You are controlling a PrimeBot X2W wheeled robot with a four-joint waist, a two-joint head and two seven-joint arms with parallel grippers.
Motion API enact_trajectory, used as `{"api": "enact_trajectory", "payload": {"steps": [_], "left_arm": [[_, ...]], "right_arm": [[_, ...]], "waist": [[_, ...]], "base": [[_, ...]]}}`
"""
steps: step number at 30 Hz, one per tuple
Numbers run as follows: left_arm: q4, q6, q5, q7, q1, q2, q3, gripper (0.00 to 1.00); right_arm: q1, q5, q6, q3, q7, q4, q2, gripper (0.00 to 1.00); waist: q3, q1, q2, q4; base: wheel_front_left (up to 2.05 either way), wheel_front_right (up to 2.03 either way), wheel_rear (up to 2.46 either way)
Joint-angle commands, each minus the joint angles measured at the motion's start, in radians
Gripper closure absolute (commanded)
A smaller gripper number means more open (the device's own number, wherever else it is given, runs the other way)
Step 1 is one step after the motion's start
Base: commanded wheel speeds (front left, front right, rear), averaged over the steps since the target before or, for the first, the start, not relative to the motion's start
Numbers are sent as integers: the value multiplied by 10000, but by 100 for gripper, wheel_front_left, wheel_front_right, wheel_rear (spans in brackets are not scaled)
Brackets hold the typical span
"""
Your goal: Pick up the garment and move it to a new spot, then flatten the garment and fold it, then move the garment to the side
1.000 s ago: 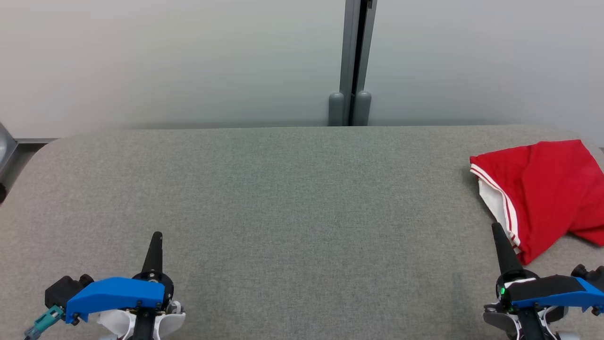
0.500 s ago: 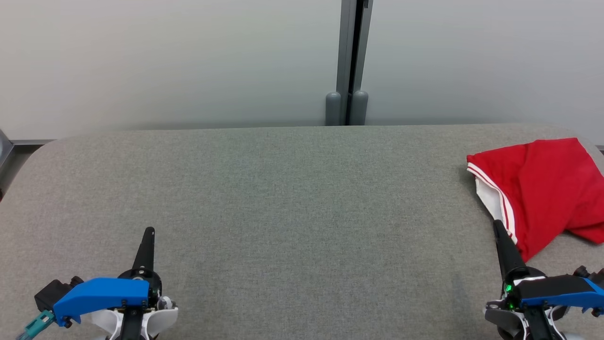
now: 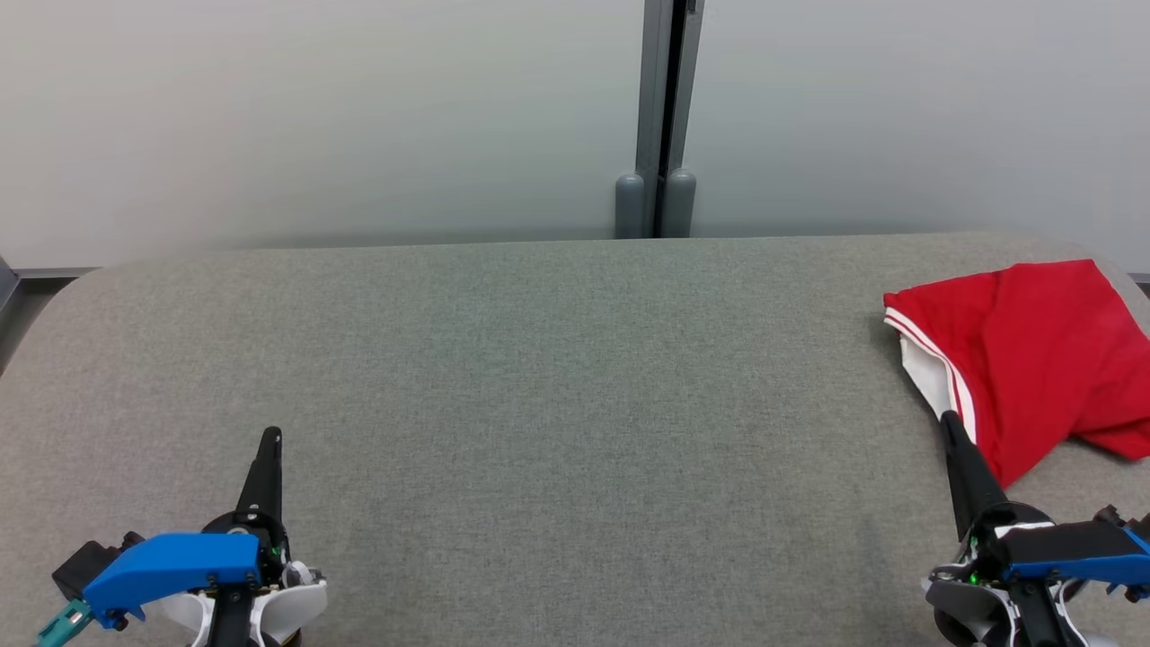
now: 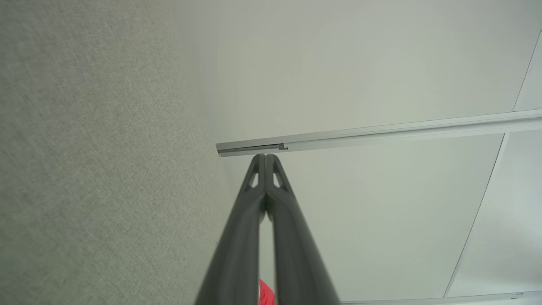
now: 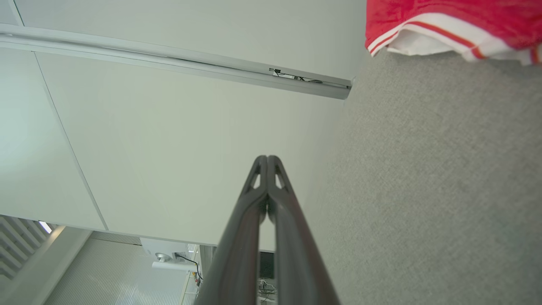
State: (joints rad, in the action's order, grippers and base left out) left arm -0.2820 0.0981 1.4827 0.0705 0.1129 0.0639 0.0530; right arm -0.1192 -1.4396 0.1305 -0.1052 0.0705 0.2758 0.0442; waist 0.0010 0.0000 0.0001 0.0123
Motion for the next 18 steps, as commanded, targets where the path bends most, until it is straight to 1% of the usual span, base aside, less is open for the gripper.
{"api": "enact_trajectory", "payload": {"steps": [1, 18], "left_arm": [[122, 98, 207, 90, 33, -13, 134, 100], [346, 310, 1065, 386, -32, -130, 563, 100]], "right_arm": [[99, -281, 4, -44, 87, -108, 89, 100], [162, -1434, 4, -92, 385, -289, 95, 100]], "waist": [[1, 0, -1, -11], [16, 0, -1, -94]], "base": [[0, 0, 0], [0, 0, 0]]}}
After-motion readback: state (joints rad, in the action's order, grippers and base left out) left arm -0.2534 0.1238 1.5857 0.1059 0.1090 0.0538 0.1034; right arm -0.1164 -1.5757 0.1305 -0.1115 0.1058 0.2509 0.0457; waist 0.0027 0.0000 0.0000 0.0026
